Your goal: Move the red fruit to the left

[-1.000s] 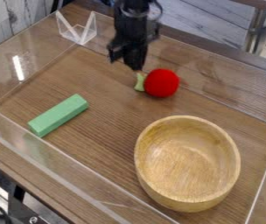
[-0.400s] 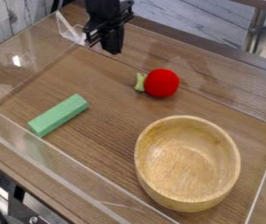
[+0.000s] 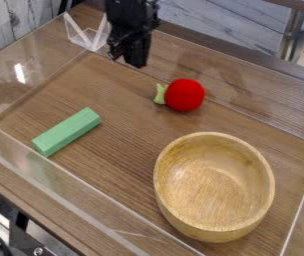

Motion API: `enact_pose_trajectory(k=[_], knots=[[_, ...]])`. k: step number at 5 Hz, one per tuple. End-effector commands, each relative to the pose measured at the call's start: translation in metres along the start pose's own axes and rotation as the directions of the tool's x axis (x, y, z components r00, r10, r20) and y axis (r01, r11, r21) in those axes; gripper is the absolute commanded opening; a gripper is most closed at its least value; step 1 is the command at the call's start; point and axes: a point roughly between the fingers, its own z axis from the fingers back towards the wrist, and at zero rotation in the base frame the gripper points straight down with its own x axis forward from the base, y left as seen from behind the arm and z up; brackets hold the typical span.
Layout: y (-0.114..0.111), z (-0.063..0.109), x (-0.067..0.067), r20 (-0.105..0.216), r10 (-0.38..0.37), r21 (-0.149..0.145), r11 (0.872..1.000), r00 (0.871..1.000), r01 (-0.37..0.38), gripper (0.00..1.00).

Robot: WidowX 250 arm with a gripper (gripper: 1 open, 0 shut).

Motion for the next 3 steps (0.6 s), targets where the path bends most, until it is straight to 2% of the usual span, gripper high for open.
enact_pose_trajectory(k=[1,3], knots=[[-0.006,0.027,-0.003,0.011,0.024,-0.063,0.998,1.000,-0.023,0.00],[-0.006,0.041,-0.008,-0.016,0.054,-0.064,0.996,0.998,-0.055,0.00]])
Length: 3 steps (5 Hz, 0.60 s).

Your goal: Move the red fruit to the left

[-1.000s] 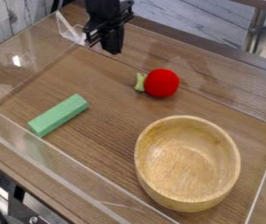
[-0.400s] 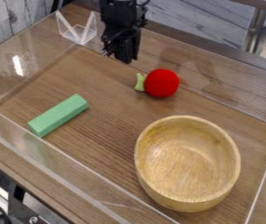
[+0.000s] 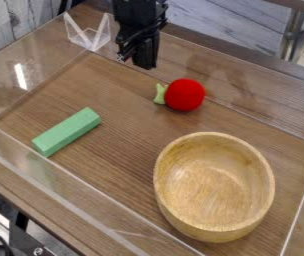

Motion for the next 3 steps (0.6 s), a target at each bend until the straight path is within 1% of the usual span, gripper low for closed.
enact_pose_trajectory(k=[1,2,3], knots=[[-0.012,0.029,-0.007,0.017,0.008,-0.094,0.996,1.000,-0.007,0.00],[-0.013,0.027,-0.013,0.014,0.020,-0.093,0.995,1.000,-0.019,0.00],[-0.013,0.015,-0.020,0.008,-0.006,-0.088,0.996,1.000,0.007,1.00]])
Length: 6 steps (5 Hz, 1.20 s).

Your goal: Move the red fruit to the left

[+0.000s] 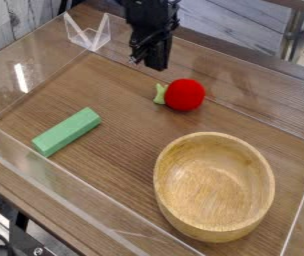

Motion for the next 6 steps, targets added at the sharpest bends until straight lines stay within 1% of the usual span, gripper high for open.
enact_pose_trajectory(k=[1,3,4,6], knots=[[-0.006,0.009,-0.004,0.007,-0.003,-0.049,0.999,1.000,0.003,1.00],[-0.005,-0.019,-0.015,0.033,0.004,-0.032,0.999,0.999,-0.003,1.00],[-0.004,-0.023,-0.016,0.036,0.004,-0.029,1.000,0.999,-0.003,0.00],[-0.009,0.020,0.000,-0.040,0.049,-0.047,0.998,0.998,-0.051,0.00]])
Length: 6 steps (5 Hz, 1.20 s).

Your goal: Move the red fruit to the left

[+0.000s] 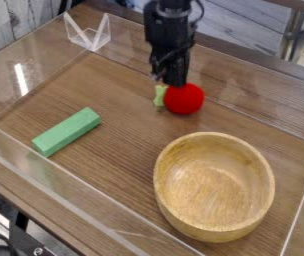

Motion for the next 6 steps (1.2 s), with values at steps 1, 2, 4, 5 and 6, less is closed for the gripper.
enact_pose_trajectory(k=[1,2,4,5,6], knots=[[-0.010,0.053,0.017,0.000,0.032,-0.114,0.993,0.999,-0.032,0.00],[-0.009,0.035,0.011,-0.002,0.009,-0.097,0.995,1.000,-0.010,1.00],[-0.009,0.002,-0.001,-0.011,-0.044,-0.064,0.997,0.999,0.044,1.00],[-0.008,-0.013,-0.008,0.000,-0.054,-0.051,0.997,0.999,0.054,1.00],[-0.008,-0.015,-0.007,0.002,-0.053,-0.050,0.997,0.999,0.054,0.00]])
